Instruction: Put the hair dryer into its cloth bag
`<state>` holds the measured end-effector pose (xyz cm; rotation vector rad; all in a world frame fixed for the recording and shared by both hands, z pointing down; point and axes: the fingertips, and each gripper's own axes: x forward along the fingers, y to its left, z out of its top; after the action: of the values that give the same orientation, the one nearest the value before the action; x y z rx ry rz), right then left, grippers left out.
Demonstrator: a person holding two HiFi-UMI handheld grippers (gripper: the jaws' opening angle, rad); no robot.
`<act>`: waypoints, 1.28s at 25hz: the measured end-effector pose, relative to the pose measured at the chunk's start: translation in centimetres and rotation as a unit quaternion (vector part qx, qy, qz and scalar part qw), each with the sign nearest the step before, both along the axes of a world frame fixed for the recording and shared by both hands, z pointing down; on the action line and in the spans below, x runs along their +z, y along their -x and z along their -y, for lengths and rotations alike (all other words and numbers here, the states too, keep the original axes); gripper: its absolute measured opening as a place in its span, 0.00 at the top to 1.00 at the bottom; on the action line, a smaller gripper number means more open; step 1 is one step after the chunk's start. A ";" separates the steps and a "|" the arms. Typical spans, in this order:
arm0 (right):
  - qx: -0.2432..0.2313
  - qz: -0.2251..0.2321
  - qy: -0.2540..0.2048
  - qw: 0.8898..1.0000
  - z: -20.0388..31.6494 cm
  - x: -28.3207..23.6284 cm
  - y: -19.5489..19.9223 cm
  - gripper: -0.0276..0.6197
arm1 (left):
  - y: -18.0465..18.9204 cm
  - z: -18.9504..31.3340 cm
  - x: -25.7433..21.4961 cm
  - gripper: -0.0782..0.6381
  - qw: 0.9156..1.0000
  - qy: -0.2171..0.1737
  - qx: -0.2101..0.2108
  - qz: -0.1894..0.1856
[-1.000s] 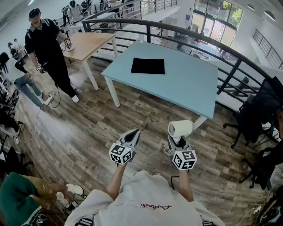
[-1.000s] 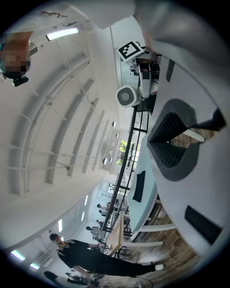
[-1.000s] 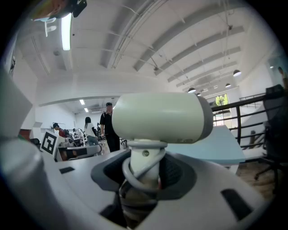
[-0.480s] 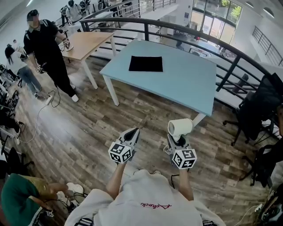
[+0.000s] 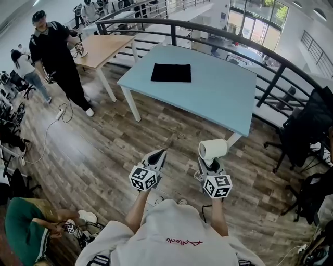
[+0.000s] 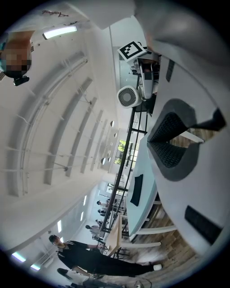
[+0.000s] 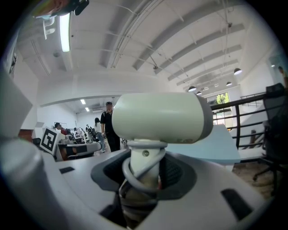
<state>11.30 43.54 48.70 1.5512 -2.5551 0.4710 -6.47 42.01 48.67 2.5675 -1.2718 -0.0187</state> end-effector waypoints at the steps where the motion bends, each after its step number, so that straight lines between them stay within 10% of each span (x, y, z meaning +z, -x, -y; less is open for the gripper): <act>1: -0.002 0.001 0.000 1.000 0.1 0.0 -0.4 0.67 | -0.3 0.0 0.0 0.88 1.000 0.000 -0.001 0.001; 32: -0.030 0.013 -0.008 0.999 5.8 1.0 -3.2 0.67 | -4.1 5.9 0.7 0.88 1.000 -0.012 -0.007 0.011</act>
<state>14.51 37.76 49.71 1.4795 -2.6225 0.4671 -2.37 36.09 49.36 2.5862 -1.3046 -0.0079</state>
